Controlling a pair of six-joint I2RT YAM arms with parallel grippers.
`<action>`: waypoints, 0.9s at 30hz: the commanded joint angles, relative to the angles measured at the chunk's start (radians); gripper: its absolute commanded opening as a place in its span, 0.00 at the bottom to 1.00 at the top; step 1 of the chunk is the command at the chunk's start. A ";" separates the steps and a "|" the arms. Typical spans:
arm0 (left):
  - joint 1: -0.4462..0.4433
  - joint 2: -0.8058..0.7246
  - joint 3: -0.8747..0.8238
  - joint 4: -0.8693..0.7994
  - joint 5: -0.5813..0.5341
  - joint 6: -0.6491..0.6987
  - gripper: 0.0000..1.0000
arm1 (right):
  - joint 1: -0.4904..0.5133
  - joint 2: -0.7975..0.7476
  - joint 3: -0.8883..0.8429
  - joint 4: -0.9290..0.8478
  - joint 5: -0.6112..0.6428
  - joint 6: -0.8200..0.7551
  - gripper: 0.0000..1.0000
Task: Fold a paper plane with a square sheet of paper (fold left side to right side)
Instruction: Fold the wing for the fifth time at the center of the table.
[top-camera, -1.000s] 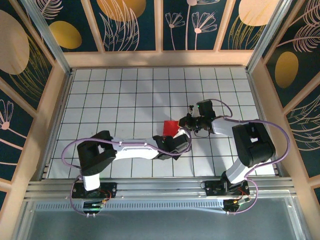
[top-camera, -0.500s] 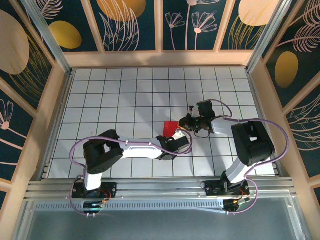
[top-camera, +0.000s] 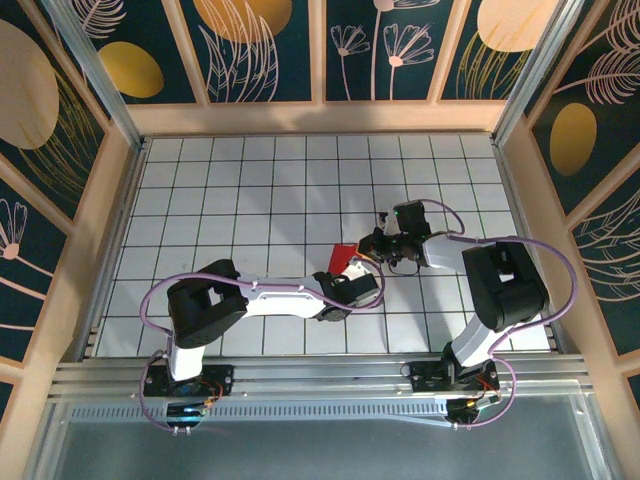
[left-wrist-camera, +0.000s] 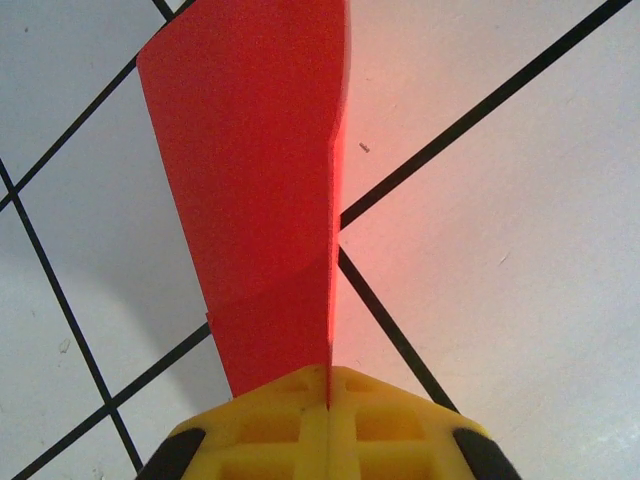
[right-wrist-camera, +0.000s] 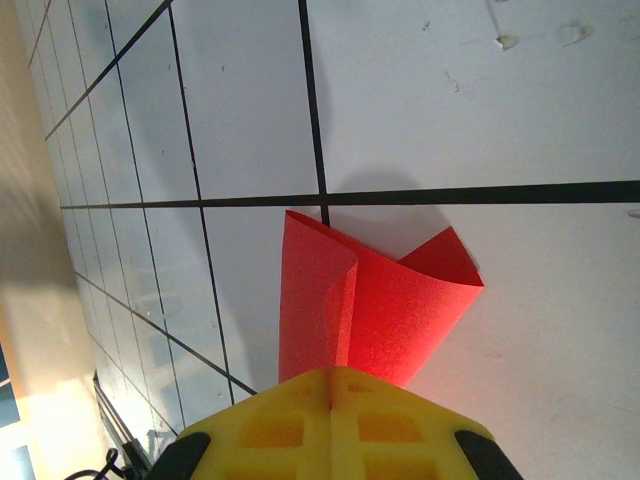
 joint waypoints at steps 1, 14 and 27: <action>-0.001 0.009 -0.005 0.001 0.000 -0.012 0.00 | -0.032 -0.024 0.008 -0.020 0.014 -0.006 0.03; 0.039 -0.013 -0.003 0.067 0.210 0.003 0.00 | -0.271 -0.326 -0.065 -0.235 0.152 -0.161 0.42; 0.197 -0.011 -0.028 0.232 0.661 -0.067 0.00 | -0.293 -0.398 -0.151 -0.188 0.080 -0.195 0.44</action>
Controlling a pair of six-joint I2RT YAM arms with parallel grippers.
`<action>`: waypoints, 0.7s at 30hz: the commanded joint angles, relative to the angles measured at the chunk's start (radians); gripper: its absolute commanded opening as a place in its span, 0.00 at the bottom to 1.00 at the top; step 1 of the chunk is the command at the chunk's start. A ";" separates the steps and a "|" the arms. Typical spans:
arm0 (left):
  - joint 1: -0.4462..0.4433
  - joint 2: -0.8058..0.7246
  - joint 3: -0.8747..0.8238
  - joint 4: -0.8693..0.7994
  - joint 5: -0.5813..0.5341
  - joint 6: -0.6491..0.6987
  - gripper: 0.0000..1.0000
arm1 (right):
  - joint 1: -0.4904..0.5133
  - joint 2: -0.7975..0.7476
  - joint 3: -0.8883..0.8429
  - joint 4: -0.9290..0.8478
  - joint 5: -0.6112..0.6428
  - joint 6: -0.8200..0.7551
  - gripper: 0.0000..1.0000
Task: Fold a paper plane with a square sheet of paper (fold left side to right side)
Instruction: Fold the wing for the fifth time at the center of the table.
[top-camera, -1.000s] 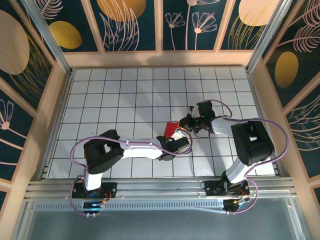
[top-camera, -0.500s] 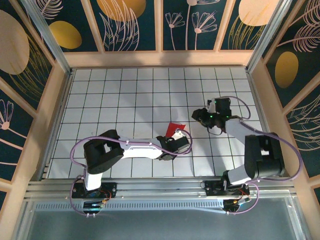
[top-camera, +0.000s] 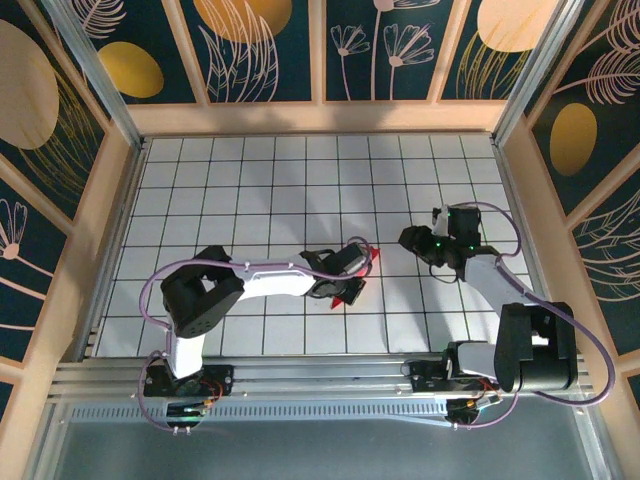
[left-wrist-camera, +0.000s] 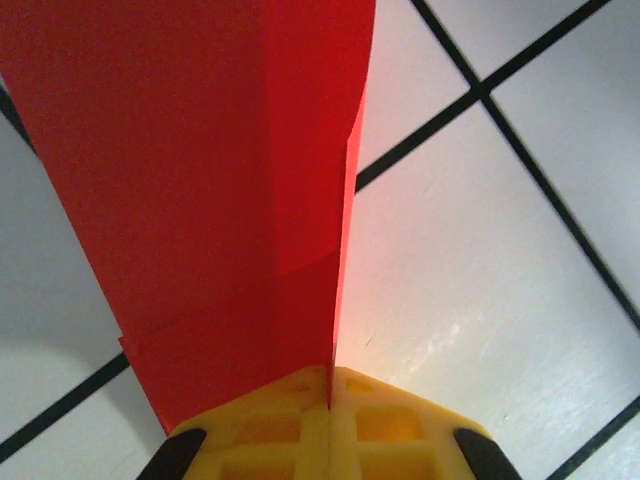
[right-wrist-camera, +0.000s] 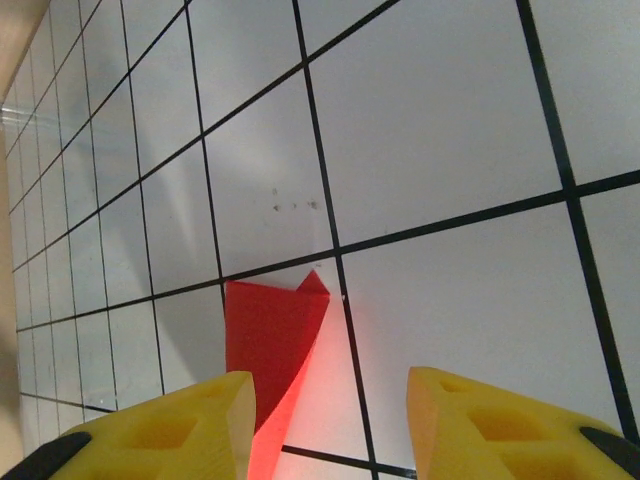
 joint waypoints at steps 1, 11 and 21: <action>0.034 -0.012 -0.028 0.079 0.175 -0.055 0.00 | -0.007 -0.012 -0.031 0.030 -0.051 -0.021 0.45; 0.148 -0.019 -0.123 0.279 0.385 -0.232 0.00 | 0.010 -0.018 -0.091 0.134 -0.140 0.034 0.45; 0.223 -0.032 -0.202 0.482 0.539 -0.369 0.00 | 0.077 0.025 -0.132 0.241 -0.149 0.086 0.44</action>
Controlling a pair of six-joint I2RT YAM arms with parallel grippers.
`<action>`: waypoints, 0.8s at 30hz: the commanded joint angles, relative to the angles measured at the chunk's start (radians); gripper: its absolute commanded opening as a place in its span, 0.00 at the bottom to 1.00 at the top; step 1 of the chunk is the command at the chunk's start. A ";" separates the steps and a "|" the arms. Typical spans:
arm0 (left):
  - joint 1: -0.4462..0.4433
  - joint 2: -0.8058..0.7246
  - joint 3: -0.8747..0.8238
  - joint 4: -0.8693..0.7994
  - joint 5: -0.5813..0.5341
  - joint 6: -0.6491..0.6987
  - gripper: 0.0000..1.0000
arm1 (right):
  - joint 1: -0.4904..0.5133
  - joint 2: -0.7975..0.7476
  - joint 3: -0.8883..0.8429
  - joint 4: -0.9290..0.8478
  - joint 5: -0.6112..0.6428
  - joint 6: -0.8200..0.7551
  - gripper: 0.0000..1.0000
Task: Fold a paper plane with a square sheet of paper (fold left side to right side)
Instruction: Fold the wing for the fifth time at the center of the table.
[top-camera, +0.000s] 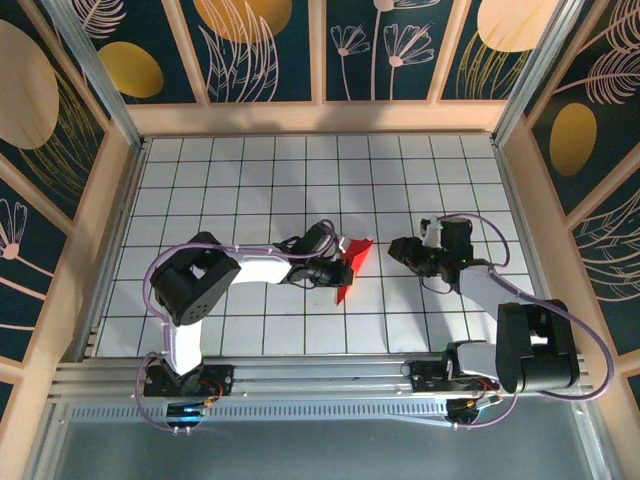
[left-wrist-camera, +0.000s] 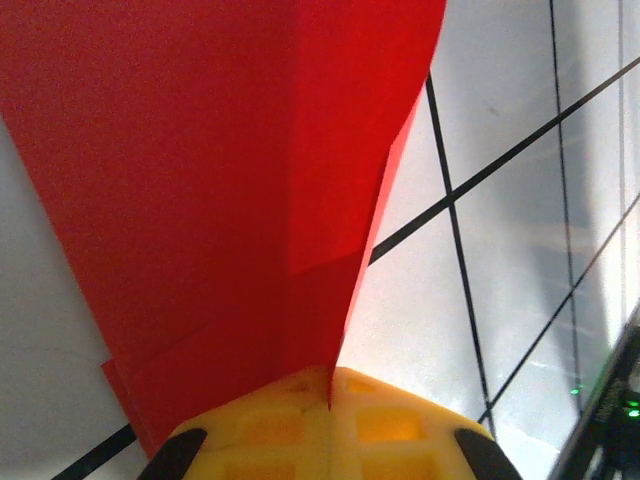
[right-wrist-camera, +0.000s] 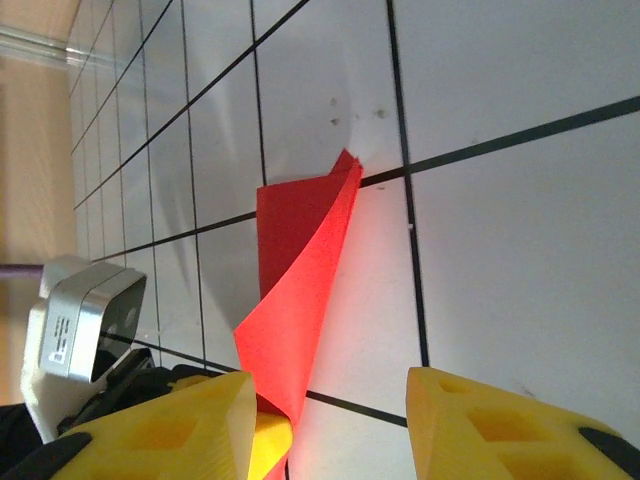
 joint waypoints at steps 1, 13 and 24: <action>0.017 -0.033 -0.044 0.125 0.089 -0.080 0.00 | 0.028 0.025 -0.012 0.074 -0.019 0.030 0.44; 0.067 -0.029 -0.141 0.343 0.185 -0.212 0.00 | 0.163 0.124 -0.012 0.242 0.025 0.146 0.42; 0.089 -0.020 -0.169 0.408 0.212 -0.266 0.00 | 0.221 0.205 0.007 0.313 0.077 0.196 0.42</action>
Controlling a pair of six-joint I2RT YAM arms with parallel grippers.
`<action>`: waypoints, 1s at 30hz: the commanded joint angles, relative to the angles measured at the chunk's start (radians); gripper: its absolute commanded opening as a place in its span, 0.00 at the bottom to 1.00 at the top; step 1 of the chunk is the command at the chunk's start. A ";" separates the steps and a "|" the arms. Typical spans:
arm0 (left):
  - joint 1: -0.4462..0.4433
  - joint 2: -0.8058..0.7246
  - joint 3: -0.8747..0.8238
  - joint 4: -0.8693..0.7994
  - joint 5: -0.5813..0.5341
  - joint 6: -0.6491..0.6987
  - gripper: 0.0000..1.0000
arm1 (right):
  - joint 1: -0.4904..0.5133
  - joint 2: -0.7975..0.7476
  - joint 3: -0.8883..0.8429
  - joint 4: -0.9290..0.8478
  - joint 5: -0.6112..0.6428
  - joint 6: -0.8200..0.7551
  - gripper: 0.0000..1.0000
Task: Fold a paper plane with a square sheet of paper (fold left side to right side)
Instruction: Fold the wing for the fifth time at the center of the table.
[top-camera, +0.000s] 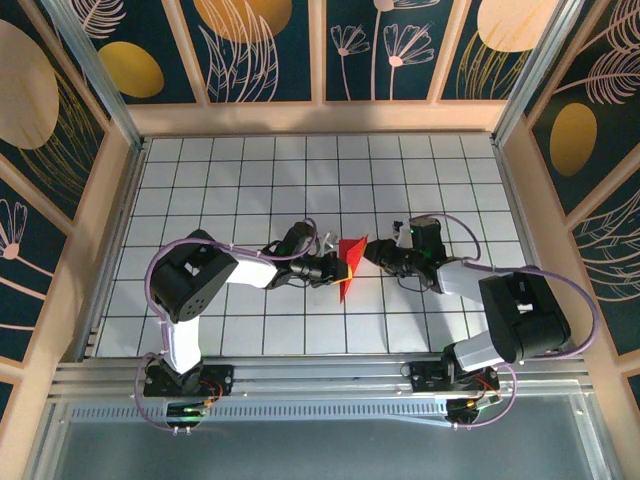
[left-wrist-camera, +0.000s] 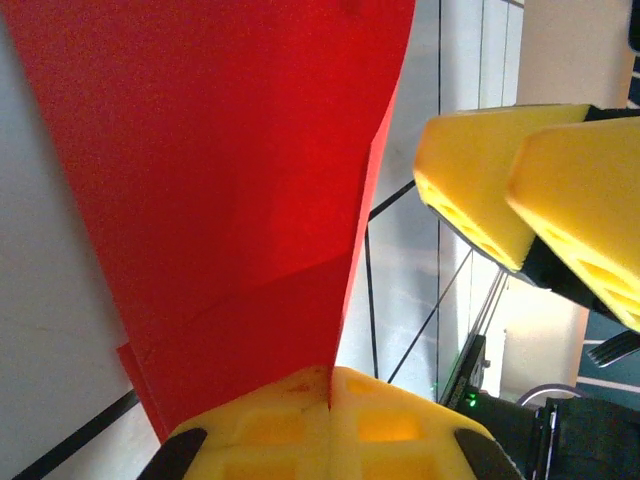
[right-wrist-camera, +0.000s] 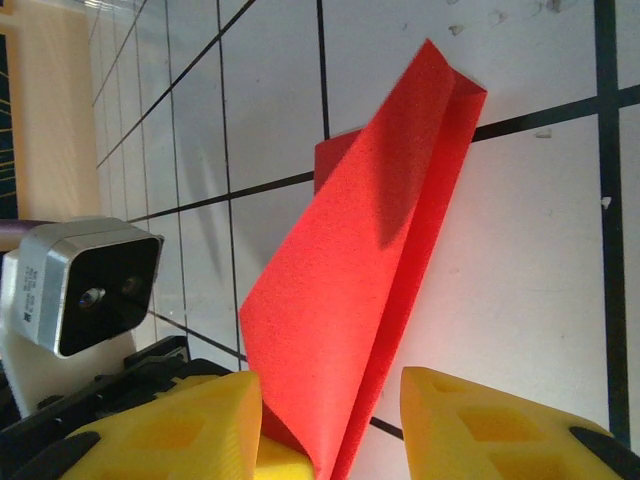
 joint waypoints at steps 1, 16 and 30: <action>0.011 -0.009 -0.015 0.063 0.034 -0.034 0.00 | 0.015 0.027 0.008 0.058 0.032 0.025 0.42; 0.015 0.022 -0.021 0.128 0.058 -0.084 0.00 | 0.047 0.118 0.051 0.121 0.056 0.043 0.41; 0.015 0.040 -0.030 0.143 0.060 -0.096 0.00 | 0.066 0.165 0.089 0.073 0.086 0.044 0.41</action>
